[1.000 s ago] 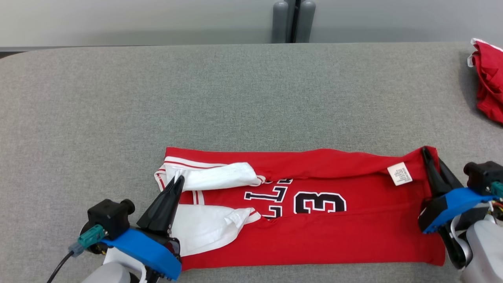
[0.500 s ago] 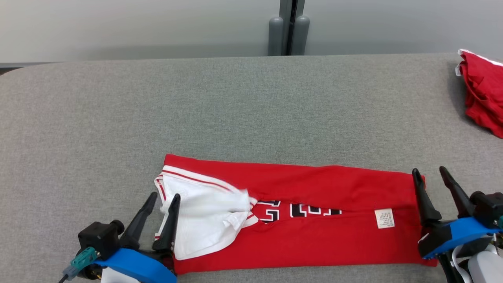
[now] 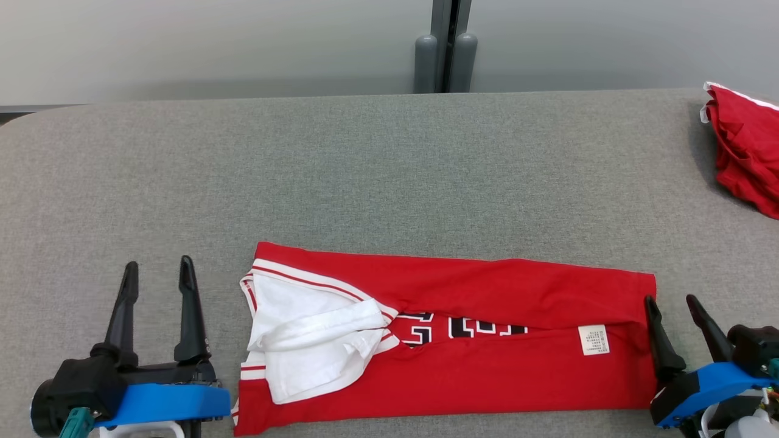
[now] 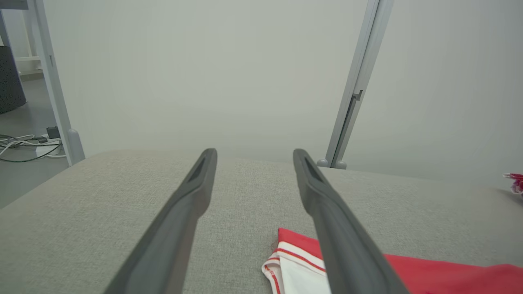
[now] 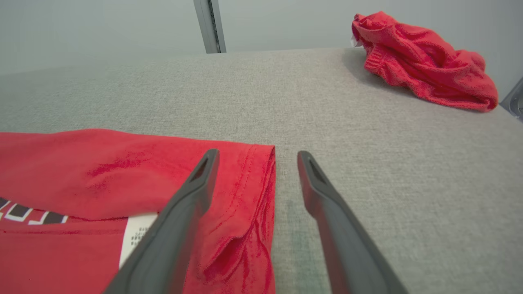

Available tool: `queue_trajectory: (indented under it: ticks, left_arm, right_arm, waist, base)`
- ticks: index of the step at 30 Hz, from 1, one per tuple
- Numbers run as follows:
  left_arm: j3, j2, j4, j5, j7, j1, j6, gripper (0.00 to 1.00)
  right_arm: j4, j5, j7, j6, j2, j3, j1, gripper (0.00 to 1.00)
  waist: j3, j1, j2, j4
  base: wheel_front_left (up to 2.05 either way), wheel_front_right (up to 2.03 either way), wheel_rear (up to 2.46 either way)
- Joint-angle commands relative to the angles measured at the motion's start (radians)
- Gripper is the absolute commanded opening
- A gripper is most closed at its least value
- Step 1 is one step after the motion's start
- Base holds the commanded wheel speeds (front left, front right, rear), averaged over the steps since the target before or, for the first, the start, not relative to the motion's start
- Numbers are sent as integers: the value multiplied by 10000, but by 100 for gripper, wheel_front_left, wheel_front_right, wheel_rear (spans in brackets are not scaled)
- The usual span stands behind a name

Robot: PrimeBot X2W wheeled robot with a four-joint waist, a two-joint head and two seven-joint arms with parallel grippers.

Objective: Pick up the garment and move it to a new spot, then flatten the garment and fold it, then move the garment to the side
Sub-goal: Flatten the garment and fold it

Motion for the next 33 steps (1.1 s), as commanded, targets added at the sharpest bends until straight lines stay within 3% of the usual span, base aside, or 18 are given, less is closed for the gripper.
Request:
queue_trajectory:
  ticks: [1,9,16,17,18,19,20,27,33]
  left_arm:
    - [371,-304,-109,353,-39,145,-72,100]
    - [1857,-1408,41,1697,-39,343,-685,100]
    - [2341,-1767,436,2544,-39,155,-1069,100]
    - [2368,-1787,474,2632,-39,134,-1106,100]
    - [2409,-1808,527,2696,-39,102,-1131,100]
    - [2453,-1822,593,2760,-39,71,-1178,100]
    - [2484,-1841,643,2802,-39,45,-1199,100]
    - [2646,-1910,789,3136,-39,142,-1242,100]
    - [2697,-1923,850,3201,-39,187,-1254,100]
  right_arm:
    - [328,114,-28,2,61,30,-208,100]
    - [1812,215,150,2,226,314,-808,100]
    - [2850,542,528,4,420,824,-979,100]
    - [2933,623,572,5,440,950,-975,95]
    - [2945,725,537,5,472,1043,-970,46]
    - [2948,798,502,7,477,1123,-977,13]
    - [2944,864,462,13,461,1176,-992,0]
    - [2819,1273,148,-6,-98,1123,-1260,0]
    - [2821,1416,61,-6,-1127,675,-1379,0]
  waist:
    - [11,0,1,20]
    - [125,0,1,17]
    - [166,0,1,25]
    - [167,0,1,16]
    - [171,0,1,6]
    - [170,0,1,-7]
    - [164,0,1,-22]
    - [-14,0,1,-183]
    - [-164,0,1,-307]
  base:
    - [0,0,0]
    - [0,0,0]
    - [0,0,0]
    - [0,0,0]
    - [0,0,0]
    - [0,0,0]
    - [0,0,0]
    - [0,0,0]
    - [0,0,0]
